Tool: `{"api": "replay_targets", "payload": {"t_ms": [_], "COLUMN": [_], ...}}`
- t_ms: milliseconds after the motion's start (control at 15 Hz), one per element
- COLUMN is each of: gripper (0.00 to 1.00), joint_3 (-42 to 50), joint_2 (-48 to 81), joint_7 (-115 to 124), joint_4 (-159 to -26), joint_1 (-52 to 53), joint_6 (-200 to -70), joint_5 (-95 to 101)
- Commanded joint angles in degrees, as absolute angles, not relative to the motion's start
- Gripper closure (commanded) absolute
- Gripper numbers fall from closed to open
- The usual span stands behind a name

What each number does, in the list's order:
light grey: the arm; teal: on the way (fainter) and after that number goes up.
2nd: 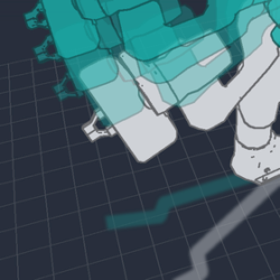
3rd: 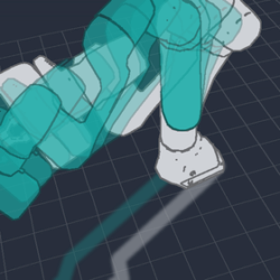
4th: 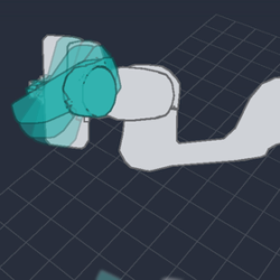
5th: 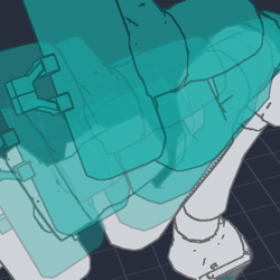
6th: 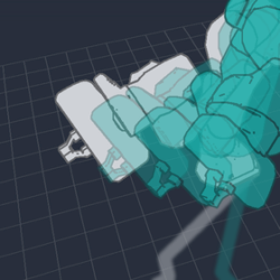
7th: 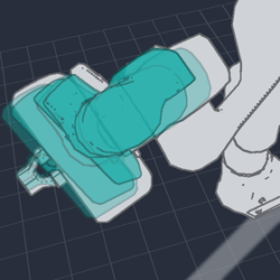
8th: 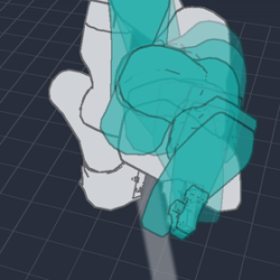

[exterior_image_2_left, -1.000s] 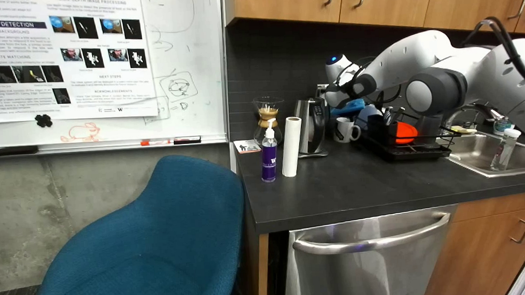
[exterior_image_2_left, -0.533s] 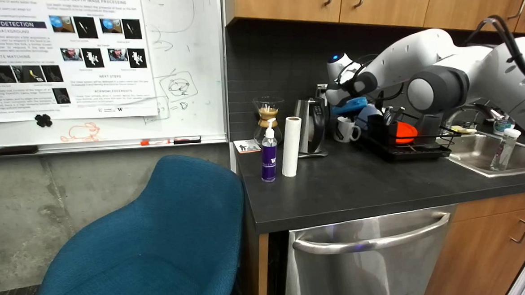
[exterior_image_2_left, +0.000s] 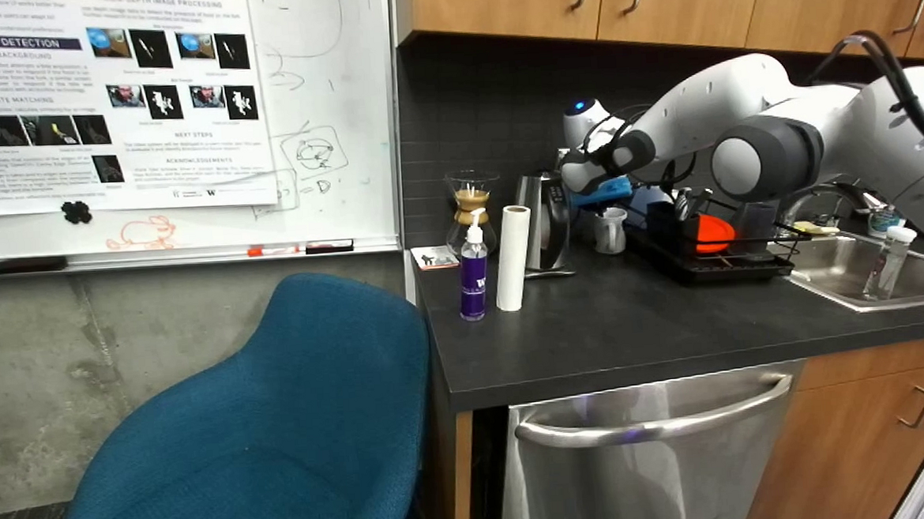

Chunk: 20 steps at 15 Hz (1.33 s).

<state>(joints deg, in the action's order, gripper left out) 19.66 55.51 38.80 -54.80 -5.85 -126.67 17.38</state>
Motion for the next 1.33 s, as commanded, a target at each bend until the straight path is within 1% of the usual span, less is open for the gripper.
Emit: {"api": "replay_targets", "payload": {"t_ms": [0, 667, 1267], "gripper": [1.00, 1.00, 1.00], "joint_3": [18.7, 19.1, 17.6], "joint_2": [54.8, 53.1, 48.6], "joint_7": [38.2, 36.6, 29.9], "joint_4": [-56.5, -57.0, -63.2], "joint_1": [-5.2, -8.7, -9.8], "joint_6": [-126.2, -120.7, -118.0], "joint_5": [16.9, 16.3, 15.9]}}
